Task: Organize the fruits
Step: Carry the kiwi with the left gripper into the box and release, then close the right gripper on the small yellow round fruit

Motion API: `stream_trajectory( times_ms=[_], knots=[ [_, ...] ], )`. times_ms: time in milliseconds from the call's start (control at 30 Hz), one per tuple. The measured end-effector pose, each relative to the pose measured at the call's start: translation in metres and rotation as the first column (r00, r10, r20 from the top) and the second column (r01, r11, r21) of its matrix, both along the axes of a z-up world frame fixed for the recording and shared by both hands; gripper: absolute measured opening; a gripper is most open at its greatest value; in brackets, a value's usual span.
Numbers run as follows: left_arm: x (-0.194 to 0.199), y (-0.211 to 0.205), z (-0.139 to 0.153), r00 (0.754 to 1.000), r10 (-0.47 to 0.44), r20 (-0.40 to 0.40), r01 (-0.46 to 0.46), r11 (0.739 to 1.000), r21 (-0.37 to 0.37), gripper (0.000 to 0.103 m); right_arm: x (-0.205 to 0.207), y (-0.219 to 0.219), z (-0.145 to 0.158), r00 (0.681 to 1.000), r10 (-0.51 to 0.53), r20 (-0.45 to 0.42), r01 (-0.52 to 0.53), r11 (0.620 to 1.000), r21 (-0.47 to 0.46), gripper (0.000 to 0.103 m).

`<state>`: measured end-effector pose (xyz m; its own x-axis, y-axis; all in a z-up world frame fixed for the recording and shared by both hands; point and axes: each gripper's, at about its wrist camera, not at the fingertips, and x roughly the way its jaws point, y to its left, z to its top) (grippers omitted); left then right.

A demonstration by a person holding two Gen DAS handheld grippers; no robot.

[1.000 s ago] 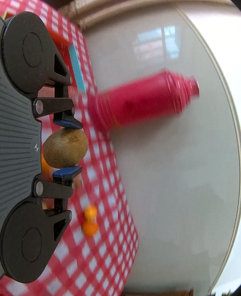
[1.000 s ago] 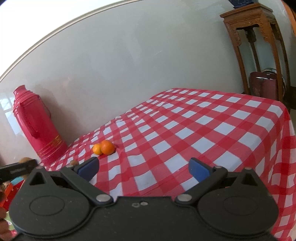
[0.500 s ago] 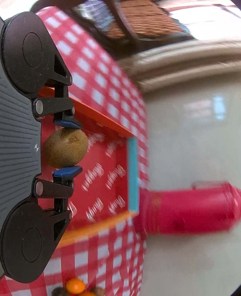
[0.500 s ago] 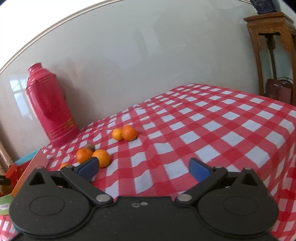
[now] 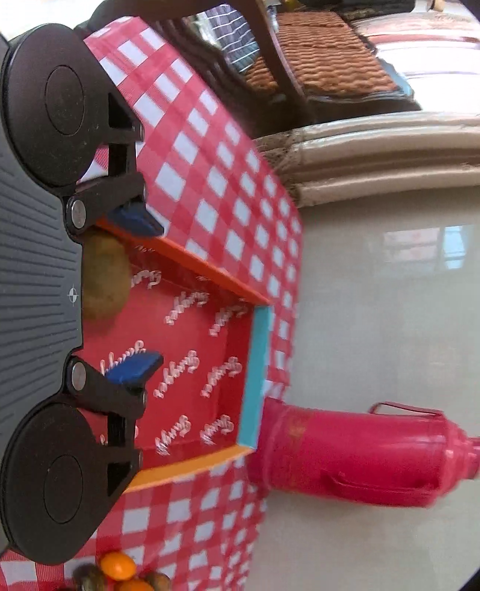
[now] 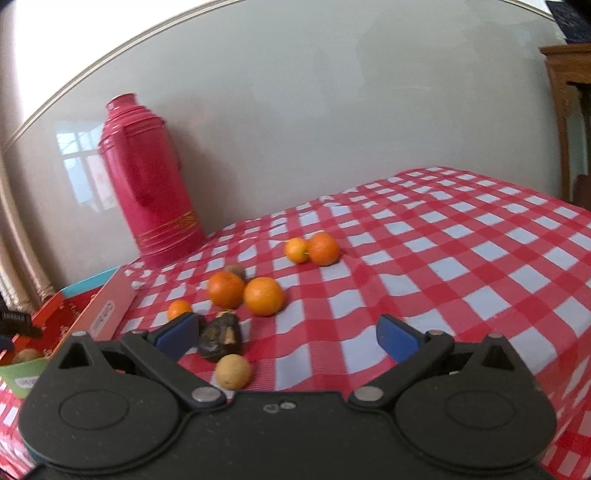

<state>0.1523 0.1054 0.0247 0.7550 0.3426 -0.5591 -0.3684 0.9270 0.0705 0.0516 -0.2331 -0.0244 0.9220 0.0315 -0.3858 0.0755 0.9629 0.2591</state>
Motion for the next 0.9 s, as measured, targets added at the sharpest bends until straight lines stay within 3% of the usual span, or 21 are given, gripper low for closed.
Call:
stream_trajectory(
  times_ms=[133, 267, 600, 700, 767, 900],
  knots=[
    [-0.031, -0.002, 0.017, 0.995, -0.046, 0.084, 0.045, 0.999, 0.016, 0.086, 0.001, 0.009, 0.002, 0.999, 0.047, 0.001, -0.047, 0.999, -0.026, 0.098],
    [-0.068, 0.009, 0.023, 0.990, -0.022, 0.136, 0.021, 1.000, 0.006, 0.093, 0.002, 0.016, 0.003, 0.997, 0.071, -0.005, -0.071, 0.996, -0.049, 0.098],
    [-0.126, 0.045, -0.004, 0.984, 0.066, 0.163, -0.064, 0.998, -0.016, 0.096, 0.011, 0.036, -0.002, 0.991, 0.123, -0.046, -0.128, 0.986, -0.104, 0.097],
    [-0.134, 0.056, -0.012, 0.984, 0.080, 0.158, -0.076, 0.997, -0.030, 0.096, 0.018, 0.041, -0.006, 0.988, 0.137, -0.074, -0.144, 0.985, -0.100, 0.089],
    [-0.139, 0.061, -0.016, 0.982, 0.096, 0.162, -0.091, 0.995, -0.036, 0.096, 0.022, 0.045, -0.008, 0.986, 0.136, -0.093, -0.146, 0.983, -0.109, 0.069],
    [-0.147, 0.068, -0.019, 0.975, 0.118, 0.188, -0.115, 0.993, -0.031, 0.097, 0.028, 0.047, -0.013, 0.985, 0.130, -0.117, -0.141, 0.985, -0.099, 0.057]
  ],
)
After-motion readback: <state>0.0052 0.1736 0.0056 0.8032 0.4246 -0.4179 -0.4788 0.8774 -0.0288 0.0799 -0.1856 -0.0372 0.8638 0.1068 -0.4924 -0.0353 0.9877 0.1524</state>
